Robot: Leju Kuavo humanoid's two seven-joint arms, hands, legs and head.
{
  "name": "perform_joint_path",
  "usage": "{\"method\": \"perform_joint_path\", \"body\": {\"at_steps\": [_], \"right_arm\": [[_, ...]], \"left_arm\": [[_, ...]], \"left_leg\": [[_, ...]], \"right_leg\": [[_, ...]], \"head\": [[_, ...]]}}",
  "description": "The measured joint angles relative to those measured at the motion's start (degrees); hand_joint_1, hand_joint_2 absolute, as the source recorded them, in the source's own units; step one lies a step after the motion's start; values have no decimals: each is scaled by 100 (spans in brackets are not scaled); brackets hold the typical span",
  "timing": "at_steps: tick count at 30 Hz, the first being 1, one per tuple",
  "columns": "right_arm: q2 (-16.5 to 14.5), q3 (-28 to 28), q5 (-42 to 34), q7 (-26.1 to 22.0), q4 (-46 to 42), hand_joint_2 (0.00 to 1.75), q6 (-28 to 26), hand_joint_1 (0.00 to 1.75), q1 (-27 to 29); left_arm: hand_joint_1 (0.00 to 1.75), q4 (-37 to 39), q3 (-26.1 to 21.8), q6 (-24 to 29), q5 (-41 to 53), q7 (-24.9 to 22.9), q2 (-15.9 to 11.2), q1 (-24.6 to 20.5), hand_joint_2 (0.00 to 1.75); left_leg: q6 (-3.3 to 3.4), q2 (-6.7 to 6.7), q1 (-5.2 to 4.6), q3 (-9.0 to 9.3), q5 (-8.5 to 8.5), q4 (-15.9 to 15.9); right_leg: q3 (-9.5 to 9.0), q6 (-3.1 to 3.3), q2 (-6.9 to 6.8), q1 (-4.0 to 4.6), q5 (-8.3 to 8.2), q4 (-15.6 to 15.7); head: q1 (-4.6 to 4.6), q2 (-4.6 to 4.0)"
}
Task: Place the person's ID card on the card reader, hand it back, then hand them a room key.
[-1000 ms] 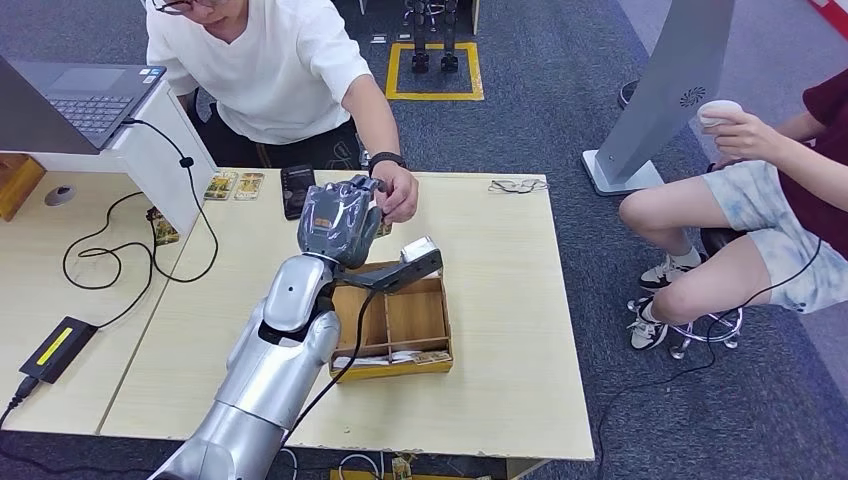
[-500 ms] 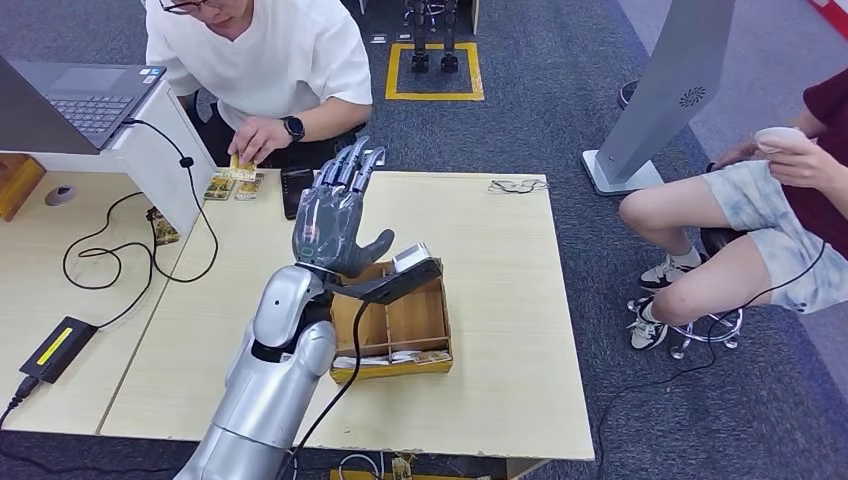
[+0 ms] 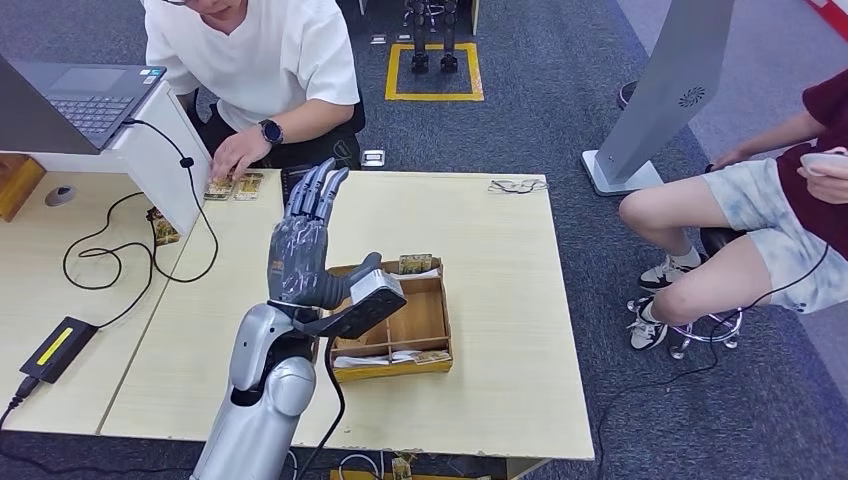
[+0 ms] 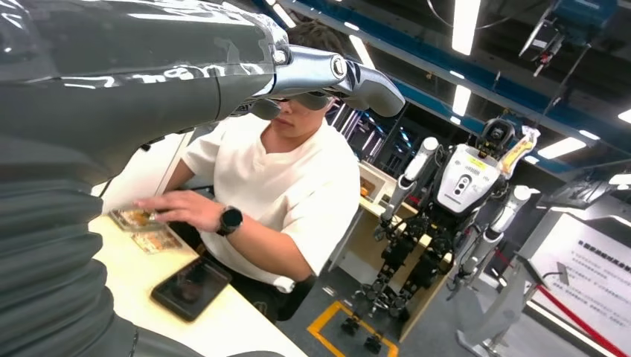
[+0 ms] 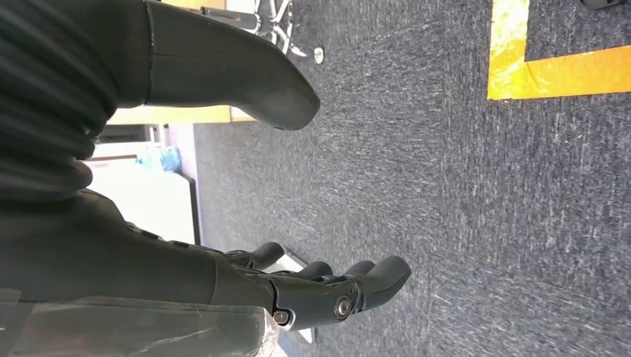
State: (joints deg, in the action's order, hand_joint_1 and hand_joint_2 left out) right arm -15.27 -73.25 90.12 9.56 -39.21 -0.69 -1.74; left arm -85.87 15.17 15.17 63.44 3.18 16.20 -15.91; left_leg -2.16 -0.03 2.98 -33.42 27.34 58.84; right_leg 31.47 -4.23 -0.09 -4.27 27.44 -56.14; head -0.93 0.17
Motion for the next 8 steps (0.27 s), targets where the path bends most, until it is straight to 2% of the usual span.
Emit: {"method": "perform_joint_path", "body": {"at_steps": [8], "right_arm": [[-152, -205, -17, 40, -208, 175, 35, 0, -25]], "left_arm": [[0, -447, 2, 370, -630, 234, -49, 550, 175]], "left_leg": [[0, 0, 0, 0, 0, 0]], "right_leg": [[1, 0, 0, 0, 1, 0]], "head": [[-1, 0]]}}
